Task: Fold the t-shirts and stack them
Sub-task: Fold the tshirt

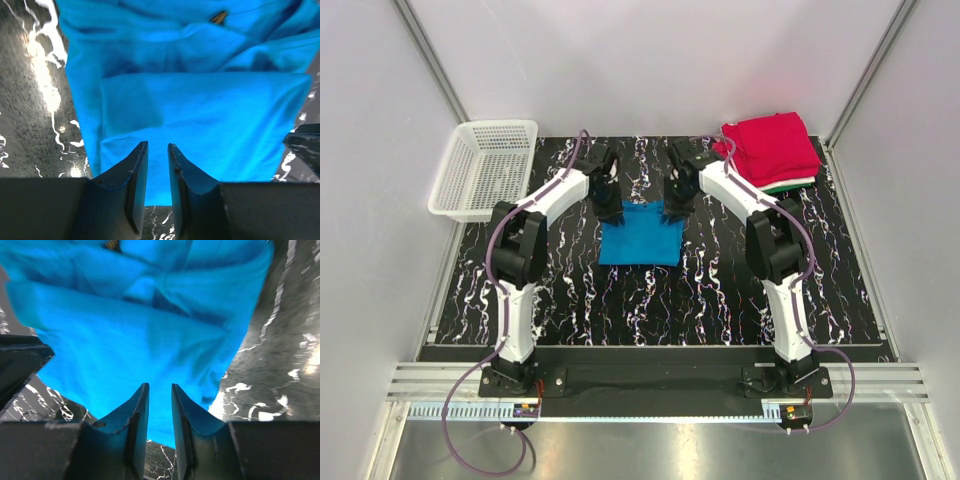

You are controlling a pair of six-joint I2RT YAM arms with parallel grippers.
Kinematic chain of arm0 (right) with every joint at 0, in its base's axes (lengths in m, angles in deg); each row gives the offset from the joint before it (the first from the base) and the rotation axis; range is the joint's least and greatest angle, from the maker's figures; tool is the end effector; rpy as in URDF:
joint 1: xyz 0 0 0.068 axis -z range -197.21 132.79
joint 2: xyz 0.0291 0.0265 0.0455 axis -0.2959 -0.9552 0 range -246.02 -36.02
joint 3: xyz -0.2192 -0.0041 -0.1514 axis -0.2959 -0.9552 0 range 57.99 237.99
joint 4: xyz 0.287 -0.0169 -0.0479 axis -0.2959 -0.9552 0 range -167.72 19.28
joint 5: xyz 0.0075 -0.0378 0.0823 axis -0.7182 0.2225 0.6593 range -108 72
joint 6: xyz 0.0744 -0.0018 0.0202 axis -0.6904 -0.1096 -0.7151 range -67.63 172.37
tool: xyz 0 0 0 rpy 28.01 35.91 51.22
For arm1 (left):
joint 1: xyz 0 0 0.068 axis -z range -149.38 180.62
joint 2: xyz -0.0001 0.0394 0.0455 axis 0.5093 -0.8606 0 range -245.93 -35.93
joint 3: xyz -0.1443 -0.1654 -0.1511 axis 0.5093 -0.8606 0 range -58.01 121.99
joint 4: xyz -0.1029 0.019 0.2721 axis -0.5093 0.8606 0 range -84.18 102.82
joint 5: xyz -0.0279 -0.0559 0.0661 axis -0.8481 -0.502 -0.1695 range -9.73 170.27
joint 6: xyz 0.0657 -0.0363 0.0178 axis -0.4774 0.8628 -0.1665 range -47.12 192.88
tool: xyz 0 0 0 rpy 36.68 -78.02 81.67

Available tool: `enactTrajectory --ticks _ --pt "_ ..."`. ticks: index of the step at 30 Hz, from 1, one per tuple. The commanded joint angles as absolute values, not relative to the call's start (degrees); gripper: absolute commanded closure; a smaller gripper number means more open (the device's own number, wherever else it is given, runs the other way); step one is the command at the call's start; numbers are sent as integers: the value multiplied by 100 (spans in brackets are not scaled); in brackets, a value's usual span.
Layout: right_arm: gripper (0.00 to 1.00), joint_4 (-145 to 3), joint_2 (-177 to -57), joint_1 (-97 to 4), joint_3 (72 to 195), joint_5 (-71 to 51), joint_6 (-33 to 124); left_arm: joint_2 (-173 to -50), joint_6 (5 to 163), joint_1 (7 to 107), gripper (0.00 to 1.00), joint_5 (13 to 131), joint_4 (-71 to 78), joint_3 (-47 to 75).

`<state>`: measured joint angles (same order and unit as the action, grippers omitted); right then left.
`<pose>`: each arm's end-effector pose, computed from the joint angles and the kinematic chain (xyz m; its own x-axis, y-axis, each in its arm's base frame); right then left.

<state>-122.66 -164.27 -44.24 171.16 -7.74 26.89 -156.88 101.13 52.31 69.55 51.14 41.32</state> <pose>0.4545 0.2450 0.1740 -0.9593 -0.0142 -0.2820 -0.1068 0.9428 0.3159 0.4471 -0.1911 0.1606 -0.9571 -0.1197 -0.2640 -0.0250 0.9415 -0.3362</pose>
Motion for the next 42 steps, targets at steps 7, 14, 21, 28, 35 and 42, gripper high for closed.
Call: enactTrajectory --ticks 7,14,21,28,35,42 --pt "71 -11590 -16601 -4595 16426 -569 2450 -15749 9916 5233 77 7367 4730 3797" --pt "71 -11598 -16540 -4587 16267 -956 2749 -15757 10003 5224 78 7808 4739 3823" --pt "71 -11625 -16443 -4534 16346 -1193 2820 -15924 10100 5215 78 7781 4827 3920" --pt "71 -11651 -16285 -4420 16311 -1457 2750 -15986 10153 5215 79 7878 4985 3999" --pt "70 -11695 -16074 -4279 16285 -1738 2732 -15942 10267 5215 80 8010 5143 3946" --pt "70 -11748 -15986 -4174 16109 -1949 2846 -15837 10276 5206 80 8010 5178 3841"
